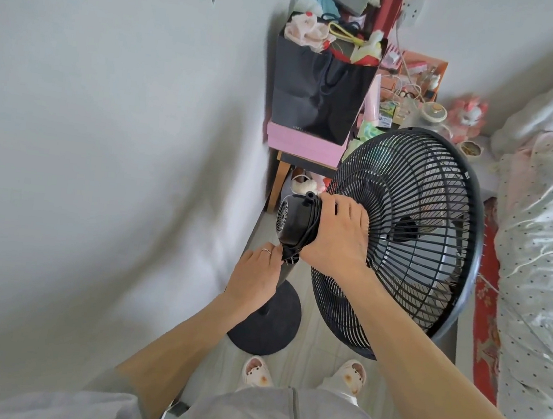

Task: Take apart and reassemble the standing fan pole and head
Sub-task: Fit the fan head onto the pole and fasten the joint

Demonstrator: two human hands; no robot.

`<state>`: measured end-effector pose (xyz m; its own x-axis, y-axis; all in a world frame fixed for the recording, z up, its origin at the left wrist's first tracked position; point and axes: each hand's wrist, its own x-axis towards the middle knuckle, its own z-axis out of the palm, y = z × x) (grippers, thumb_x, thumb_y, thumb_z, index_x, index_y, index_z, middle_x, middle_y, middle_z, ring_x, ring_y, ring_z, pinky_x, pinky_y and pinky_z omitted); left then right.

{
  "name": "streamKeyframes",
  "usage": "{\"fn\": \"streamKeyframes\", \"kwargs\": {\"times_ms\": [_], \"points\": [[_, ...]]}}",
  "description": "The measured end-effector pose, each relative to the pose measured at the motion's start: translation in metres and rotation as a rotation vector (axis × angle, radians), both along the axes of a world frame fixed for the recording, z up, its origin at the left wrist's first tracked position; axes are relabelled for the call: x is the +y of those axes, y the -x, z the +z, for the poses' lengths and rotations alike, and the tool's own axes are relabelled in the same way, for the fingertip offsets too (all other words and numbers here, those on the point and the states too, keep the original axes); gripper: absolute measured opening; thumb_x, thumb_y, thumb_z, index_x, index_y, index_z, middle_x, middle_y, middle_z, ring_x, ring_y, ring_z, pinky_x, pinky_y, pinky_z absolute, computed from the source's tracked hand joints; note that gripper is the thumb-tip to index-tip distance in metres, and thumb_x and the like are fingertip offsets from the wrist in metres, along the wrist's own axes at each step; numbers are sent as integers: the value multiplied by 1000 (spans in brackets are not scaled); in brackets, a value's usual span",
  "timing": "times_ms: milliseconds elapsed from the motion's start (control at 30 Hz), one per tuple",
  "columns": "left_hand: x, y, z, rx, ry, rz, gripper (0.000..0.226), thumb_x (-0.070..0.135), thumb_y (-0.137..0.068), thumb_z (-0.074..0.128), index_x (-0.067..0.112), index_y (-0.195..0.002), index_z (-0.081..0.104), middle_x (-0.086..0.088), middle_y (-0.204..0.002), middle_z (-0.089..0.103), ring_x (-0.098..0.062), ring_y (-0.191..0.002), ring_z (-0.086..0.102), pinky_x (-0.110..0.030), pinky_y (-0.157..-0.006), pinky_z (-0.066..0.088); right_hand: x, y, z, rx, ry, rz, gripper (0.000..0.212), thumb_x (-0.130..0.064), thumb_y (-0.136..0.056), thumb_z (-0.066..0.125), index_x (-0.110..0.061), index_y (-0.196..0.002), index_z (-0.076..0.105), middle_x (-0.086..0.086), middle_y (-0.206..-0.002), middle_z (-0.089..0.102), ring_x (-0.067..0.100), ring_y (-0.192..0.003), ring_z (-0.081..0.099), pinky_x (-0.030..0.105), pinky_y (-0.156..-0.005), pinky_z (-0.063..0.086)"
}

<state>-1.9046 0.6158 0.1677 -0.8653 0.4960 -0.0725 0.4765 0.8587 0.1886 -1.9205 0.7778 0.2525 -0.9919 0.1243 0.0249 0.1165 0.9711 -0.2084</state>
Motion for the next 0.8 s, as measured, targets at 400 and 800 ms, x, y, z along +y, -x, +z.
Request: {"fn": "streamKeyframes", "kwargs": {"times_ms": [400,800], "points": [[-12,14,2,56,-31,-114,37,12,-99,47,4,-135,50,-11,-118,60,-28,-101,61,-35,-85,46,-3,3,1,-7,2,-4,91,-39,-58,75,-16,-139,41,6,-136,45,28,-133,36,42,-120,17],[-10,33,-7,41,-280,-11,18,34,-93,66,17,-95,72,2,-85,72,-25,-70,67,-33,-60,51,-1,-1,4,-22,24,-3,93,-36,-60,74,-15,-143,38,7,-139,43,29,-134,34,41,-120,15]]}}
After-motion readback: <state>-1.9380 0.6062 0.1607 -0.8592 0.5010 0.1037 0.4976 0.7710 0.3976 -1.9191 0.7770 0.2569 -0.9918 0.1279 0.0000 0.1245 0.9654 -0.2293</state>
